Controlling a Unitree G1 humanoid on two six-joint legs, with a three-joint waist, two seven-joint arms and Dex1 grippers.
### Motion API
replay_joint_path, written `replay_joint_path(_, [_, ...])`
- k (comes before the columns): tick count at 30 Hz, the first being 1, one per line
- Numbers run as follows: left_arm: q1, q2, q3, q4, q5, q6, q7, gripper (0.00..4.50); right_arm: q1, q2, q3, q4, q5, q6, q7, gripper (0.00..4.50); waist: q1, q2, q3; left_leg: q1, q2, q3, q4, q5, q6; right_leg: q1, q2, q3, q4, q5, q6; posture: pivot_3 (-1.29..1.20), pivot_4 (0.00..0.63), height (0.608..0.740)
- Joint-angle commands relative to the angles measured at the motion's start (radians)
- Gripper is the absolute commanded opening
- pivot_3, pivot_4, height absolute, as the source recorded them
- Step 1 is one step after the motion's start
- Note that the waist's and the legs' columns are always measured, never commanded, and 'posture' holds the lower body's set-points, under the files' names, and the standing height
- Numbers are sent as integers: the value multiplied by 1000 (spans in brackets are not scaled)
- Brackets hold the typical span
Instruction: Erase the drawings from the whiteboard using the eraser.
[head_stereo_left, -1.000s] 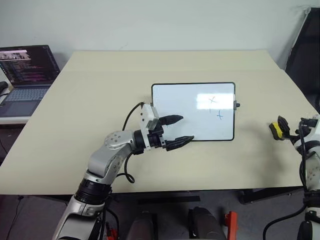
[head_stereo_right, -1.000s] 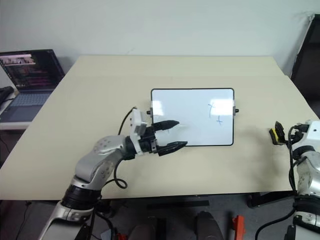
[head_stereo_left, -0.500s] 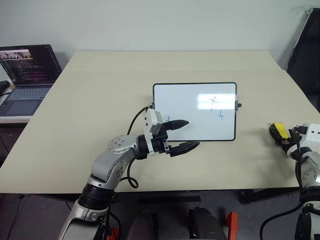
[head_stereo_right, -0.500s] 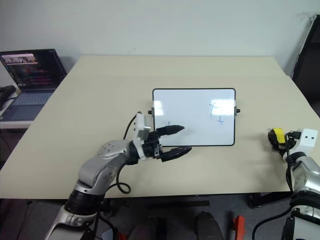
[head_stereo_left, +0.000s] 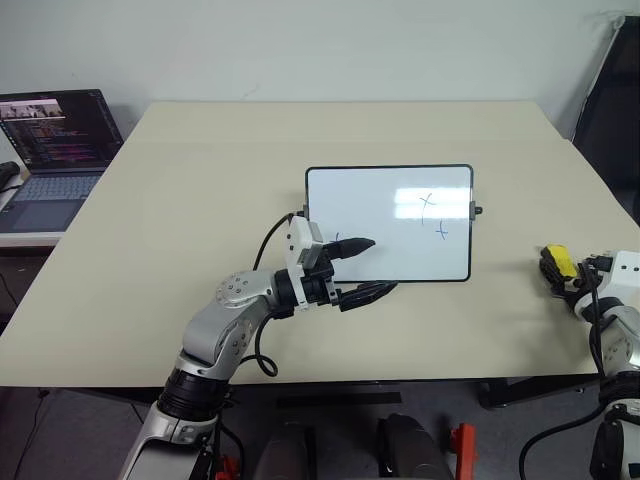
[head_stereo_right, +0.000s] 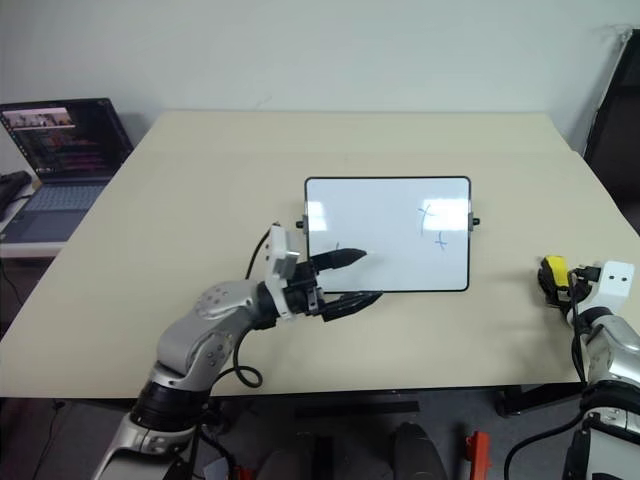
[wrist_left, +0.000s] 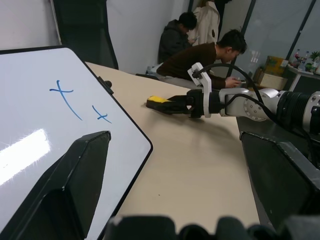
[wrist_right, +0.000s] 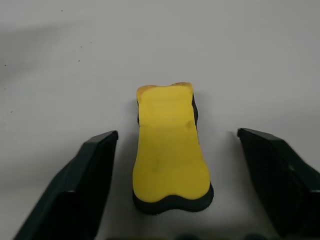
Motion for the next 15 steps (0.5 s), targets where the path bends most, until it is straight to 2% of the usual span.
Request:
replay_joint_path(1, [0, 1, 16, -43, -3, -5, 3, 4500, -15, -24, -7, -9, -4, -31, 2, 2839, 0, 0, 0, 0, 0, 0, 0, 0, 0, 0, 0, 0, 0, 0, 0, 0, 150, 740])
replay_joint_path(4, [0, 2, 16, -45, -3, -4, 4, 4500, -12, -22, -6, -8, -3, -36, 1, 1699, 0, 0, 0, 0, 0, 0, 0, 0, 0, 0, 0, 0, 0, 0, 0, 0, 150, 740])
replay_joint_path(6, [-1, 2, 17, -45, -4, -3, 4, 4500, -10, -19, -8, -7, -2, -40, -1, 1169, 0, 0, 0, 0, 0, 0, 0, 0, 0, 0, 0, 0, 0, 0, 0, 0, 150, 740])
replay_joint_path(12, [-1, 11, 23, -48, -4, 1, 4, 4500, 4, -8, -27, -71, 27, -42, 3, 1129, 0, 0, 0, 0, 0, 0, 0, 0, 0, 0, 0, 0, 0, 0, 0, 0, 150, 740])
replay_joint_path(15, [-4, 56, 64, -31, 6, -9, 0, 4500, 20, -4, -67, -307, 134, 39, 29, 1128, -4, 2, 1, 0, 0, 0, 0, 0, 0, 0, 0, 0, 0, 0, 0, 0, 150, 740])
